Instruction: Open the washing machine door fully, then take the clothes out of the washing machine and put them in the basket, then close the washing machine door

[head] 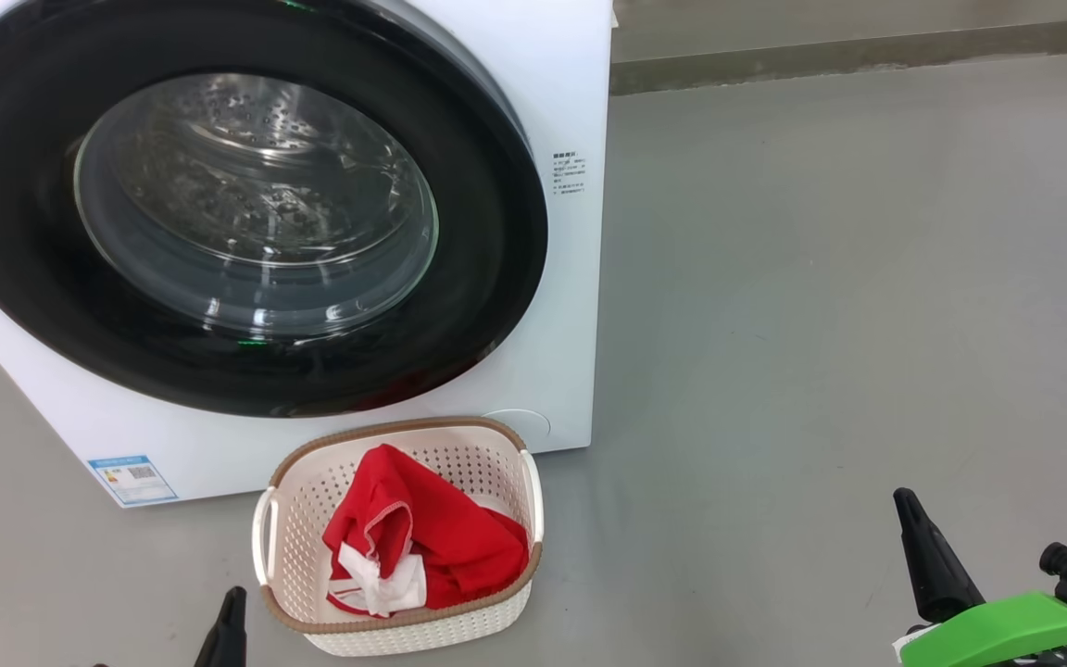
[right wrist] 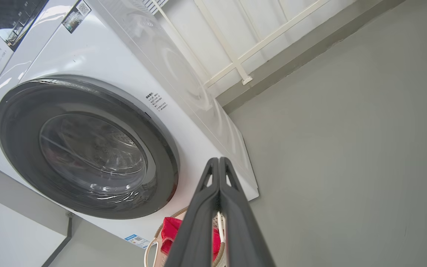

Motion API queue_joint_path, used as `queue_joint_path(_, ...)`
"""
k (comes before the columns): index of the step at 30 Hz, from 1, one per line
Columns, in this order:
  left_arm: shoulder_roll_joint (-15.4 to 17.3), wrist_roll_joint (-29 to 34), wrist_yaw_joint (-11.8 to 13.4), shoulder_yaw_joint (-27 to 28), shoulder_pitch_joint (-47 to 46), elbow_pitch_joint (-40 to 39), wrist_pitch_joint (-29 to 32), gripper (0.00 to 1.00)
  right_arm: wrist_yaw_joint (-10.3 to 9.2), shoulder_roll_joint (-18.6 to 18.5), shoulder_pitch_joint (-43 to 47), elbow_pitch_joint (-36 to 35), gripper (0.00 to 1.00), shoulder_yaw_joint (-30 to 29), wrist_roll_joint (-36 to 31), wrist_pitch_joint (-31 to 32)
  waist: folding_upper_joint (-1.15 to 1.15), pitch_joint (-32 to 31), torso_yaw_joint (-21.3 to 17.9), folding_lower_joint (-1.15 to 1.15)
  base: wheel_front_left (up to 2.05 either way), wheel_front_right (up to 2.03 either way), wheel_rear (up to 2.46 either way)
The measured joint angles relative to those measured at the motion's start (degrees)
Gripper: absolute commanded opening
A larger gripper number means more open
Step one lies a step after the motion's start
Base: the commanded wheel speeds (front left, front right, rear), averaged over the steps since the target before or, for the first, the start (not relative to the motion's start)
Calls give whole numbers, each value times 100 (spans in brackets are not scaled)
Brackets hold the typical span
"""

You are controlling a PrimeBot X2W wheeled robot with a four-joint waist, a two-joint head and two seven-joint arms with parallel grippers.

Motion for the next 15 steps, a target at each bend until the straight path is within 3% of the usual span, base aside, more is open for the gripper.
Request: queue_joint_path(15,-33,-832,0,57,-112,-3,234,0,0,38,-112,3,0,-101,779,232,0,44,25,0,0,0,0)
